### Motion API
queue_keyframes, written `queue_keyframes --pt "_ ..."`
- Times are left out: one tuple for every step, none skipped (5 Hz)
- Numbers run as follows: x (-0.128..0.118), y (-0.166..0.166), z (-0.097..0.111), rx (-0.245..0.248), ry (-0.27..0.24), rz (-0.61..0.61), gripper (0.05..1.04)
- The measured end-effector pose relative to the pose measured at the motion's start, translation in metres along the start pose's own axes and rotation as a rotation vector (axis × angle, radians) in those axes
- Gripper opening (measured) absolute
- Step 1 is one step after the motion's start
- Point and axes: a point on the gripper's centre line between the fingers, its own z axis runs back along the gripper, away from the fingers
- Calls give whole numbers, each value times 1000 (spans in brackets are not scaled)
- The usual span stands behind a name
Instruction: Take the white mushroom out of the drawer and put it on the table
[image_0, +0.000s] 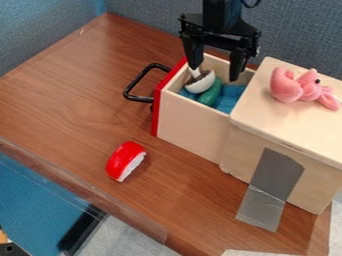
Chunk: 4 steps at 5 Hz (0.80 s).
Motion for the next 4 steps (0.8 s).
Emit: queue_keyframes --pt "-3 1 -10 2 28 4 1001" --pt "6 5 -17 28 24 6 1001" --pt "19 9 -20 52 4 -2 1001" --pt "26 16 -29 96 27 1 1001"
